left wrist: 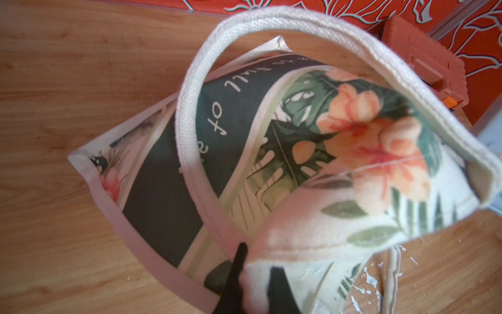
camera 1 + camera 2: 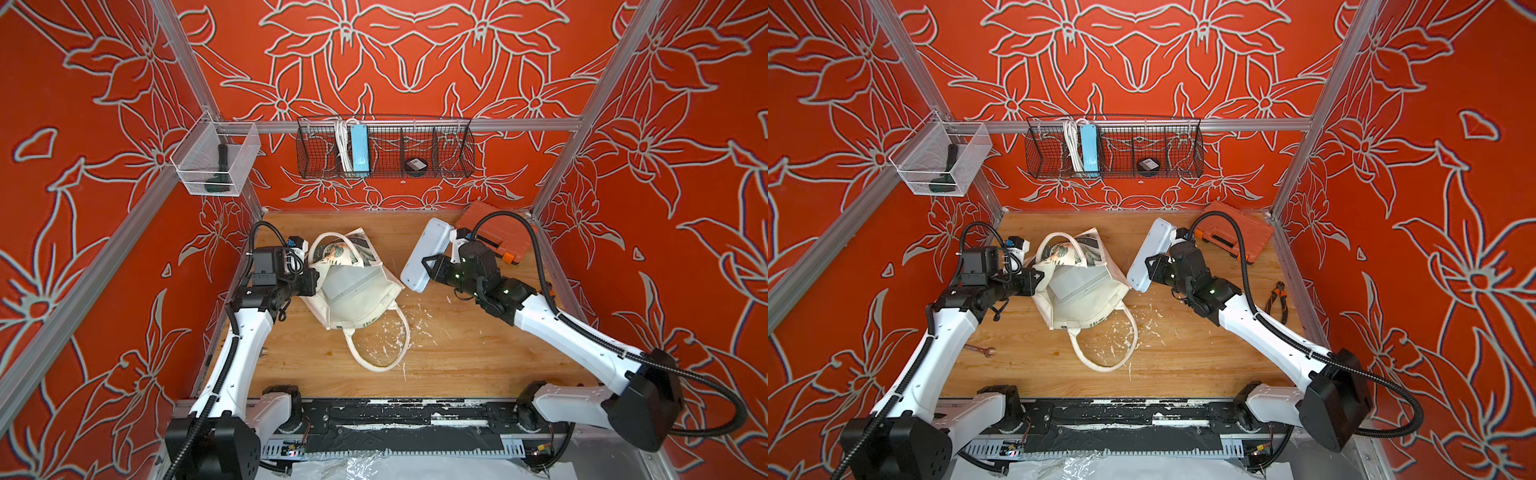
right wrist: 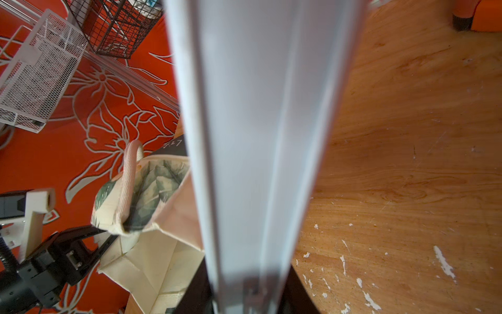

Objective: Take out the pencil case from the canvas bag
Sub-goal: Place the pencil case at the center of the board.

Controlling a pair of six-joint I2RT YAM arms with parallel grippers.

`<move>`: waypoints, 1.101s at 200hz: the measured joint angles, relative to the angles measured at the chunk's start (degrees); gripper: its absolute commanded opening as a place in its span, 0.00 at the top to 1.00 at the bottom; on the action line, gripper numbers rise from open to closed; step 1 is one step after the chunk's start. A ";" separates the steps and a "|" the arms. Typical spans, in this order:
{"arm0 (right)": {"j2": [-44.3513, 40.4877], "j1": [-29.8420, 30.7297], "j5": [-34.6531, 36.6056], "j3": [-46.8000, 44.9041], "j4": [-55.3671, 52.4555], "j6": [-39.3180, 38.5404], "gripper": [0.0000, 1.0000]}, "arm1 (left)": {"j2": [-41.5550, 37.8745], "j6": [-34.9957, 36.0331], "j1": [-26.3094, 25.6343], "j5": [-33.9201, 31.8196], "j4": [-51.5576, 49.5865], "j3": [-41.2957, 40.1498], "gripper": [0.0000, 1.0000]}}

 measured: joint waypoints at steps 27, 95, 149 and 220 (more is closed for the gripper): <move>0.17 -1.75 -1.01 0.09 0.13 -0.04 0.76 | 0.04 0.00 0.11 -0.48 -1.60 -0.46 1.00; 5.09 -5.46 -3.76 2.73 0.42 -0.79 0.76 | 0.13 0.02 0.26 -0.61 -2.89 -0.72 1.00; 13.62 -7.30 -6.73 8.92 0.02 -0.92 0.77 | 0.13 0.00 0.26 -0.59 -3.10 -0.72 1.00; 25.68 -10.23 -11.17 16.65 0.59 -0.07 0.79 | 0.13 0.00 0.26 -0.57 -3.37 -0.72 1.00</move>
